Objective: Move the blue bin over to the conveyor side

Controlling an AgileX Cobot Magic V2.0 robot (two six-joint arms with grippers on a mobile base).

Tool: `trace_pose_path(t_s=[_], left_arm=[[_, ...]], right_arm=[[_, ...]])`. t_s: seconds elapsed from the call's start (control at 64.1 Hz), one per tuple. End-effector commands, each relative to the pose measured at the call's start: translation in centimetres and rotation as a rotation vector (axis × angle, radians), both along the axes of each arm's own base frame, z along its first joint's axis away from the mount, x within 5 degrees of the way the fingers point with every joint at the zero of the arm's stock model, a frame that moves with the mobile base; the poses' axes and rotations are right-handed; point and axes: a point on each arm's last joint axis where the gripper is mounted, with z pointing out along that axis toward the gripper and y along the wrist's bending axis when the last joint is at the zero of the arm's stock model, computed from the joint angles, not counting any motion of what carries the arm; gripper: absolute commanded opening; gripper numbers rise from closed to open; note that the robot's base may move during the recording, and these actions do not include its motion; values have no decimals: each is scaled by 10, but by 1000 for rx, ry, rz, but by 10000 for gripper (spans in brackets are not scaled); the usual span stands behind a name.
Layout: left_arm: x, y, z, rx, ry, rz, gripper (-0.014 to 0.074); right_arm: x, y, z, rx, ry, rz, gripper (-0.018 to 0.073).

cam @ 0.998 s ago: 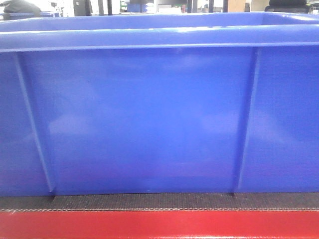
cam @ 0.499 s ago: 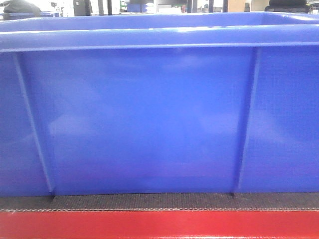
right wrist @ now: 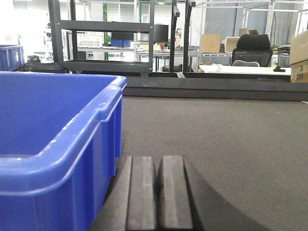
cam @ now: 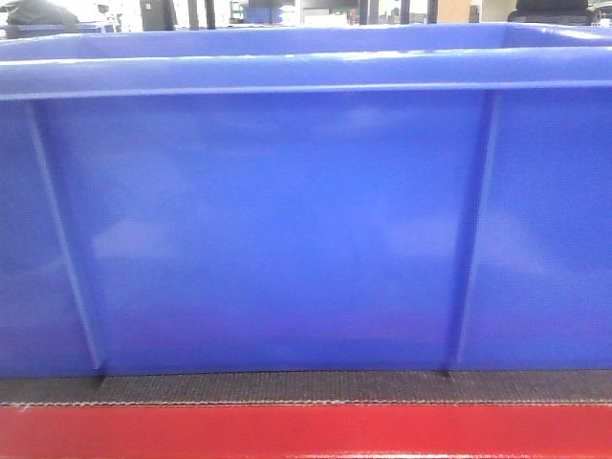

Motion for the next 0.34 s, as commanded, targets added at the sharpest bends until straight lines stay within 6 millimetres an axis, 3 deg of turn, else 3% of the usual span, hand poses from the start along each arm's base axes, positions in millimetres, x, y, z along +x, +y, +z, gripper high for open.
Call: trace_pose_path(t_s=[0.0, 0.327], left_arm=[[-1, 0, 3, -2, -27, 4, 11], [-1, 0, 3, -2, -27, 4, 11]], right_arm=[[-1, 0, 2, -8, -27, -4, -89], [-1, 0, 2, -8, -27, -4, -89]])
